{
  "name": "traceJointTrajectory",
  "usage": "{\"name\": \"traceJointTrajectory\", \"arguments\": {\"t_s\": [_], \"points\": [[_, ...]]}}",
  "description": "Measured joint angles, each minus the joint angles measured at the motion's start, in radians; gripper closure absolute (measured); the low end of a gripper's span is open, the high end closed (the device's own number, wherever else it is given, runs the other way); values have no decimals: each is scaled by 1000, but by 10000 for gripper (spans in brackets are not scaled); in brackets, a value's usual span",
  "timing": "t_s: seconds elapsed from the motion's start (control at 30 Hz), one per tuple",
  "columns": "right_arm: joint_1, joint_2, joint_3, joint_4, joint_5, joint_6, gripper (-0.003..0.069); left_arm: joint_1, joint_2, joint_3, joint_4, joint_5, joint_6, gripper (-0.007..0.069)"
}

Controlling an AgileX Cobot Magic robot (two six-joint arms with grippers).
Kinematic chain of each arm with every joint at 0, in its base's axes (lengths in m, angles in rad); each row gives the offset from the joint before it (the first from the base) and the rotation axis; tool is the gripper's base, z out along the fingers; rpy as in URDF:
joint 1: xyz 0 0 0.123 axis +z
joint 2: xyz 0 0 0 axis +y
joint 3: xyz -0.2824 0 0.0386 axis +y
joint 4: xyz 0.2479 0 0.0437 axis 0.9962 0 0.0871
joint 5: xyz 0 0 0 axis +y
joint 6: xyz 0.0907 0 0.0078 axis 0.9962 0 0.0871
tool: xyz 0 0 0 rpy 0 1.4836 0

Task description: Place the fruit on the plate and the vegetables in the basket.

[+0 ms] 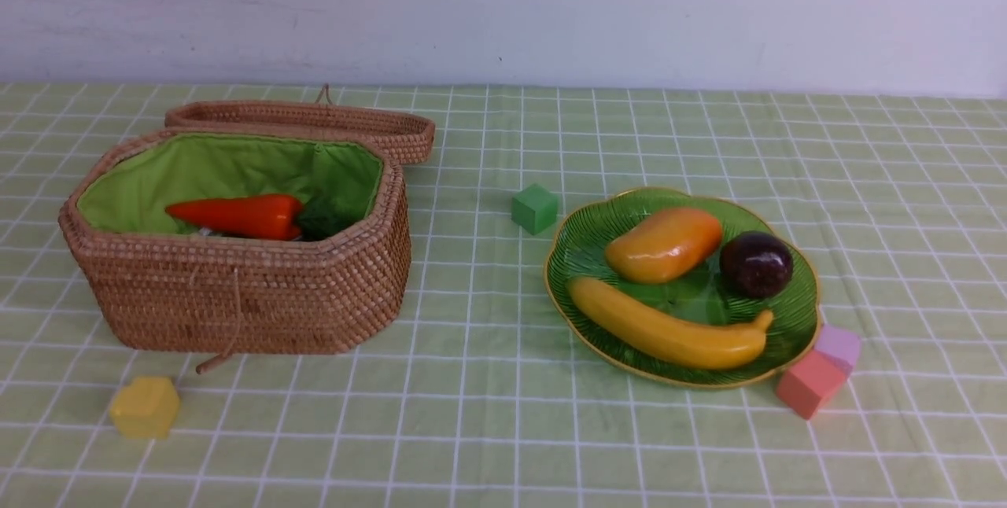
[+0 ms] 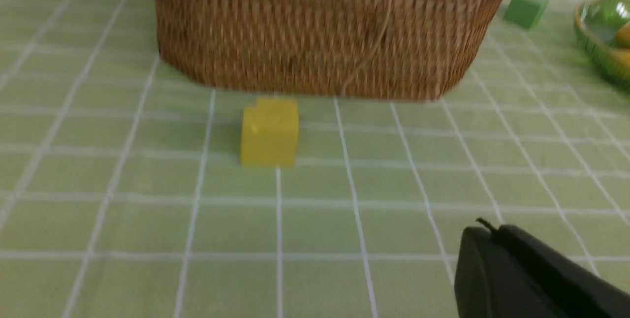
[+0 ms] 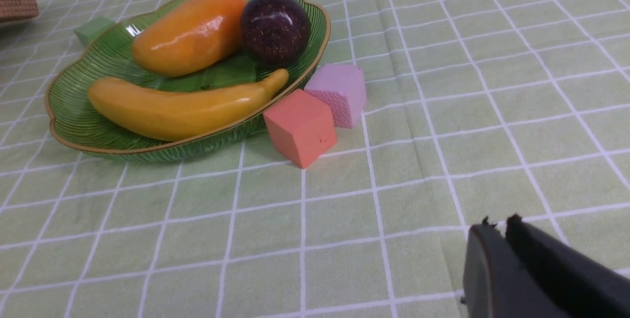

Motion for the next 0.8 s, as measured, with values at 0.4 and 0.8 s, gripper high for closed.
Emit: {"name": "traceJointTrajectory", "arguments": {"t_s": [0.4,0.8], "points": [[0,0,0,-2,0,0,594,2,0,10,-112,12,-7,638],[0,0,0,-2,0,0,577,2,0,11,-113,12,-7,638]]}}
